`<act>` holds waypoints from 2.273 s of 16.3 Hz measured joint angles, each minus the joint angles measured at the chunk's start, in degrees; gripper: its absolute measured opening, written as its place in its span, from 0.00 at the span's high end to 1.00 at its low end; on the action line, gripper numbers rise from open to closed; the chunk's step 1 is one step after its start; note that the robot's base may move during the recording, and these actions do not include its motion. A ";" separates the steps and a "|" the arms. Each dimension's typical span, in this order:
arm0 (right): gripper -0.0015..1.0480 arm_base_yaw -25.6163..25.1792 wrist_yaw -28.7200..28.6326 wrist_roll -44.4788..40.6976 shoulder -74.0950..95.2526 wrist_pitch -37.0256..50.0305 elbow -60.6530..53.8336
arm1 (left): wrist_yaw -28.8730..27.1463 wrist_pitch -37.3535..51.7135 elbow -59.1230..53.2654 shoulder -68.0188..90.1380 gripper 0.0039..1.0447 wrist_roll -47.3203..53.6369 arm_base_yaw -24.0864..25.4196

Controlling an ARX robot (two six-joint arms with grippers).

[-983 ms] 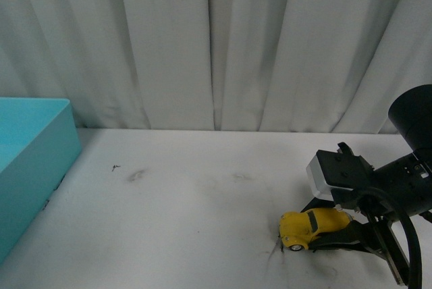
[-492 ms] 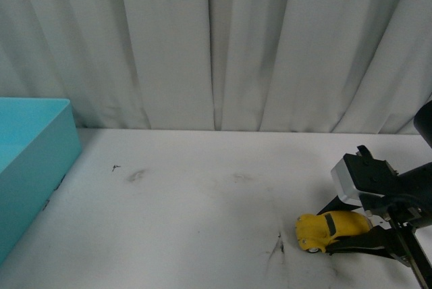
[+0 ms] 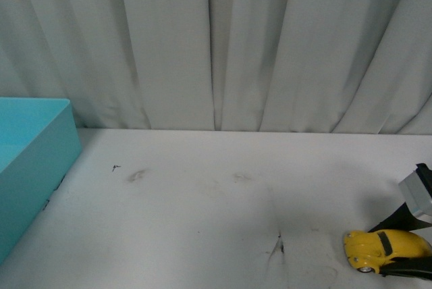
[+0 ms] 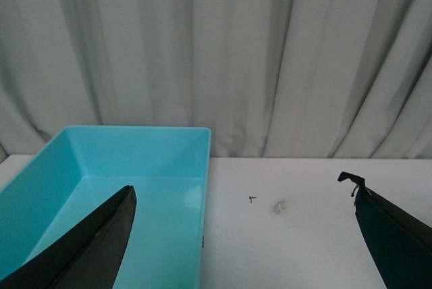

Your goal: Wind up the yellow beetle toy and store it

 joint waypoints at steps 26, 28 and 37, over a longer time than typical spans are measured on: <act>0.06 -5.18 2.40 -0.33 -1.92 2.29 -2.78 | 0.00 0.00 0.00 0.00 0.06 0.00 0.00; 0.06 -4.24 1.38 -0.33 -2.86 5.70 -3.80 | 0.00 0.00 0.00 0.00 0.06 0.00 0.00; 0.25 4.22 21.40 25.68 -14.14 58.03 -28.61 | 0.13 0.07 0.00 -0.02 0.06 0.00 -0.04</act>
